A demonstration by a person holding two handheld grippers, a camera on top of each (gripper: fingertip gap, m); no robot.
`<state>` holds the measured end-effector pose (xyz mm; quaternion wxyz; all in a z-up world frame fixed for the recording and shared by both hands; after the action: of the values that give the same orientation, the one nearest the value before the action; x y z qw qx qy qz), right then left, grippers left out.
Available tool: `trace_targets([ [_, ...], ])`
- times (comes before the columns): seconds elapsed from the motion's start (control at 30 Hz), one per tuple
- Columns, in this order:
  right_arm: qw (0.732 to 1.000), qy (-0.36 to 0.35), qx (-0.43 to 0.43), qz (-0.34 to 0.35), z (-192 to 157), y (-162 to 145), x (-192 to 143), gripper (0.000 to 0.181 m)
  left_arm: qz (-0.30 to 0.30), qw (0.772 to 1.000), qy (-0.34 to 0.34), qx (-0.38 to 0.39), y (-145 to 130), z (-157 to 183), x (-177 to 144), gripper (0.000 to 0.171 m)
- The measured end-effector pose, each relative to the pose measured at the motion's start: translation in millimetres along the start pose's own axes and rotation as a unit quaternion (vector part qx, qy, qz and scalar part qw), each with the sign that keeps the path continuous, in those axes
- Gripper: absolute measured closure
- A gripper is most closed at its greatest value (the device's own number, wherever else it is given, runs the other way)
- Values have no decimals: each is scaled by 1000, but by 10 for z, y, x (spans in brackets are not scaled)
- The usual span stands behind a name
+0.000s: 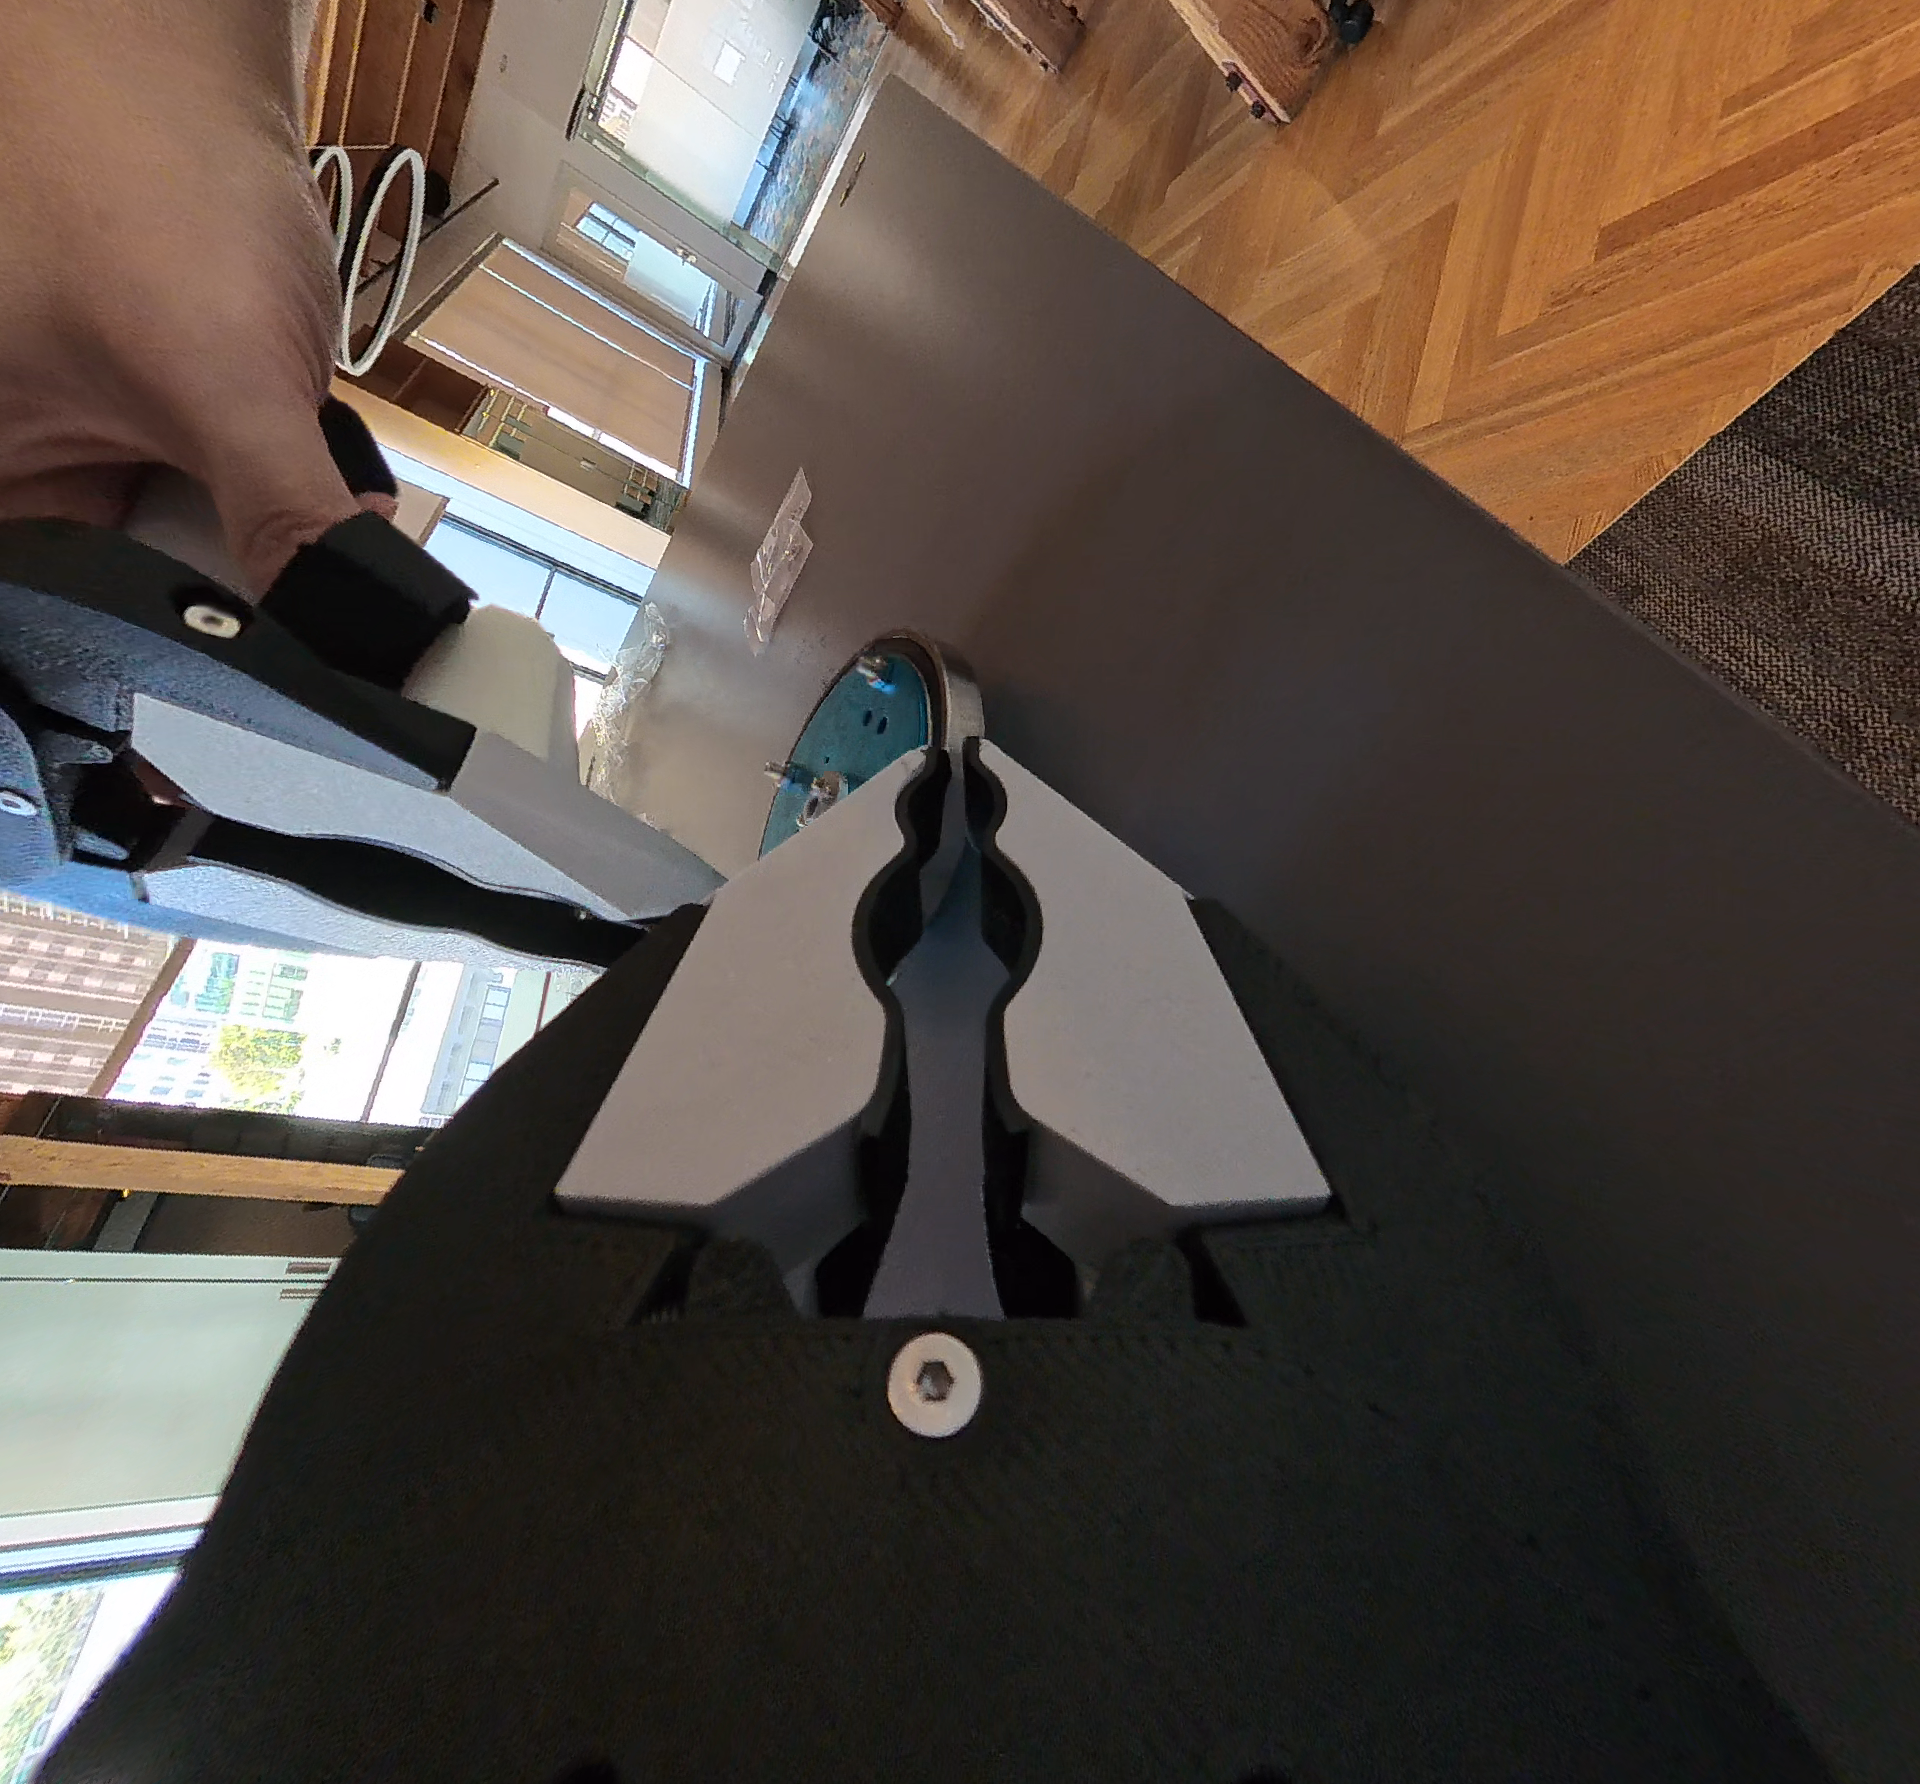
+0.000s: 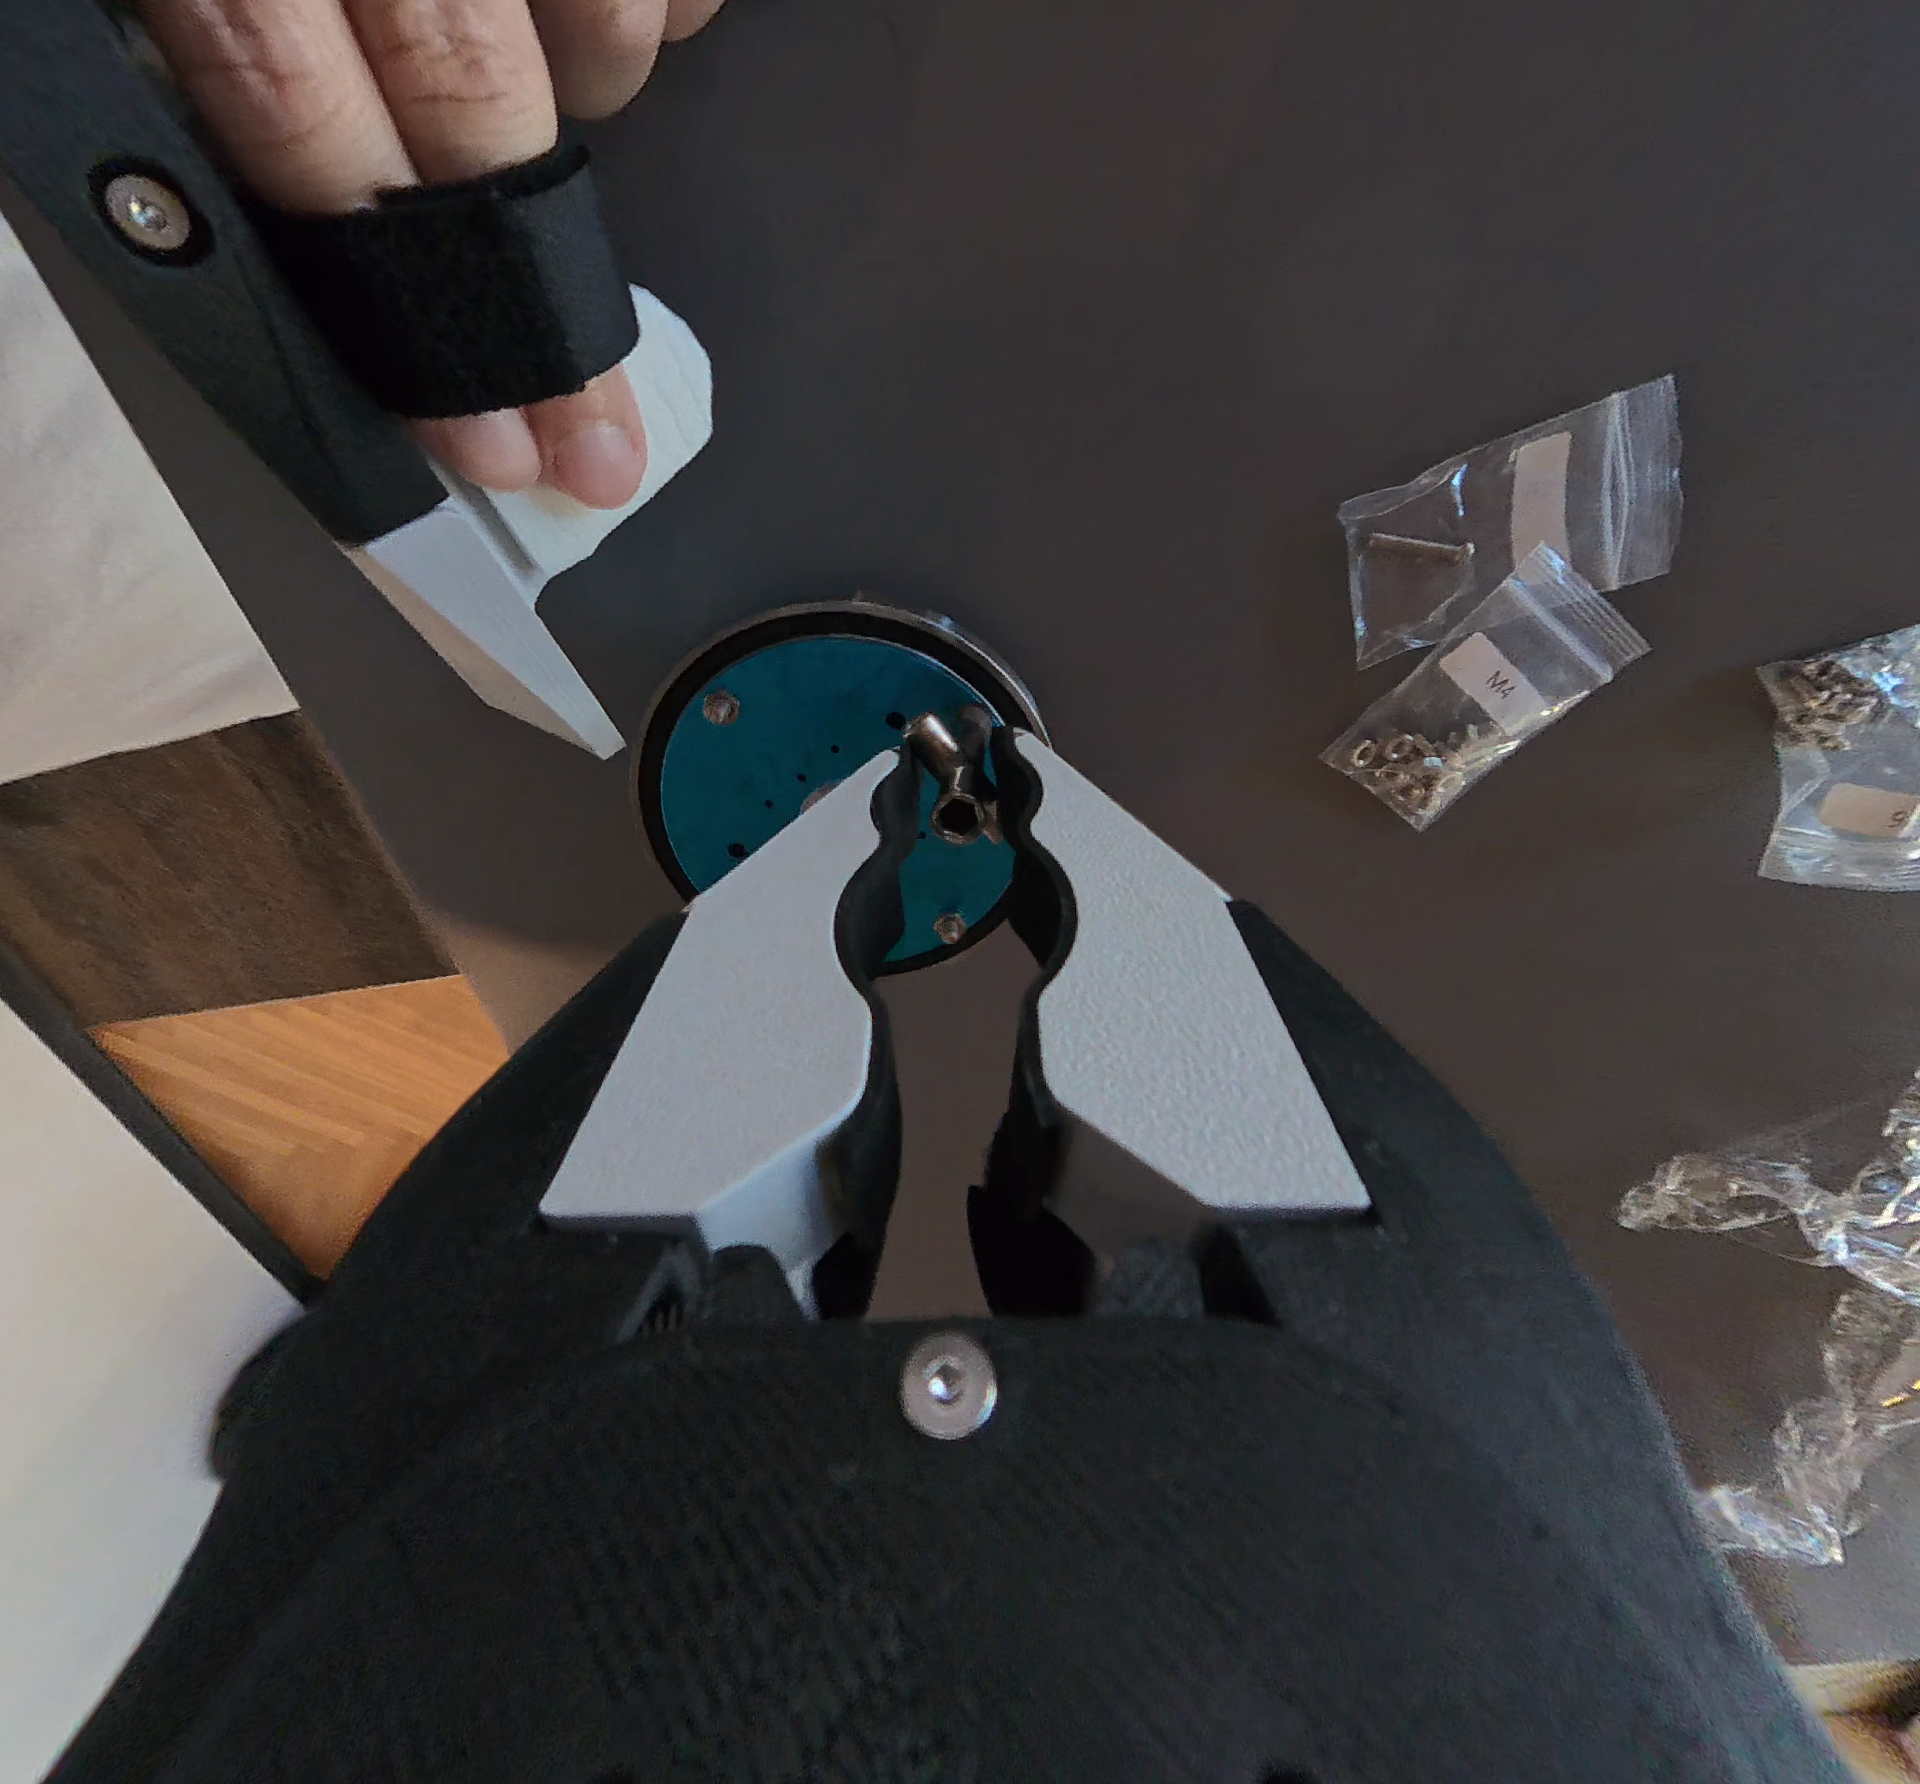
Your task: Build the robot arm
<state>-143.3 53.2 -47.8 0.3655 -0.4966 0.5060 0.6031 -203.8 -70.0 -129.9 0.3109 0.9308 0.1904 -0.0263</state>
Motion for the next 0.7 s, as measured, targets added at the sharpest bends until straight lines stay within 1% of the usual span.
trace_targets([
  [0.07, 1000, 2, 10, 1, 14, -16, -2, 170, -2, 1000, 2, 3, -2, -4, -2, 169],
  [0.13, 1000, 3, 10, -2, 19, -35, -5, 172, 3, 1000, 3, 3, 8, -17, -25, 165],
  [0.17, 1000, 0, 7, -3, 20, -38, -6, 173, 7, 1000, 8, -1, 13, -39, -44, 166],
  [0.23, 1000, -4, -1, -6, 15, -36, -5, 174, 34, 999, 12, -14, 8, -105, -122, 168],
  [0.3, 1000, -6, -4, -7, 12, -33, -3, 174, 54, 997, 10, -48, -44, -196, -220, 167],
  [0.33, 1000, -6, -4, -6, 12, -33, -2, 174, 58, 996, 20, -69, -90, -264, -267, 168],
  [0.43, 1000, -7, -7, -6, 12, -32, -1, 174, 48, 982, 40, -176, -256, -484, -333, 166],
  [0.47, 1000, -7, -7, -5, 12, -29, 1, 174, 49, 975, 34, -213, -295, -537, -330, 166],
  [0.5, 1000, -8, -8, -5, 10, -29, 2, 174, 49, 969, 15, -241, -322, -567, -318, 169],
  [0.53, 1000, -8, -10, -4, 9, -28, 2, 174, 44, 966, 5, -256, -340, -592, -299, 169],
  [0.7, 1000, -6, -12, -3, 12, -30, 4, 174, 19, 960, -77, -269, -353, -544, -218, 169],
])
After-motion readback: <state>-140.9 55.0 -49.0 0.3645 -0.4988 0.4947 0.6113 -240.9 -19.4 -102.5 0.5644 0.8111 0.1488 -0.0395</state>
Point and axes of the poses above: each gripper's, where its closed fingertips meet, x out along the fingers, y out of its top, z = x × y across the jaws, the point moved 10 cm from there along -x, back along the fingers, and after that the axes turned 10 degrees about z, right-handed, at the moved point
